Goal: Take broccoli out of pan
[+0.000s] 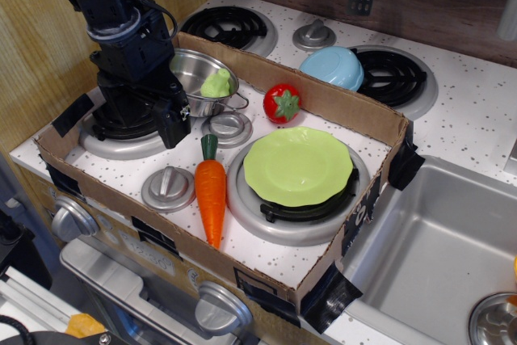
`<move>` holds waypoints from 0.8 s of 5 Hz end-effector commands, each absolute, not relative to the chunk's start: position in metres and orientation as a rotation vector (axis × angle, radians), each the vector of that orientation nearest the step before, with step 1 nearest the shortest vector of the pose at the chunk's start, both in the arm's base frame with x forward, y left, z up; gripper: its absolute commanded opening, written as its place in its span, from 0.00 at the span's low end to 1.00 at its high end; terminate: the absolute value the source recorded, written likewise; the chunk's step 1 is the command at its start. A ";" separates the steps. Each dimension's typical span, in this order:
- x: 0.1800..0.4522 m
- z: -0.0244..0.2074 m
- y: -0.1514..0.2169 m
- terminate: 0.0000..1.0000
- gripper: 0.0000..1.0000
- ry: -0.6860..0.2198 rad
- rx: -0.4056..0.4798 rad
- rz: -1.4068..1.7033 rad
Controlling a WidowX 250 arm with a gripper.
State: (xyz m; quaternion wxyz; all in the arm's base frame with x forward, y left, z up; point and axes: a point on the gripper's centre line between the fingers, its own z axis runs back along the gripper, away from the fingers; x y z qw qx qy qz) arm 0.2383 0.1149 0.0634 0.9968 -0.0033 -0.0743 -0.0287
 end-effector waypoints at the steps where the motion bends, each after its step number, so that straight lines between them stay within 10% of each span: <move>1: 0.238 0.063 0.115 0.00 1.00 -0.149 -0.007 -0.058; 4: 0.245 0.110 0.112 0.00 1.00 -0.099 0.077 -0.003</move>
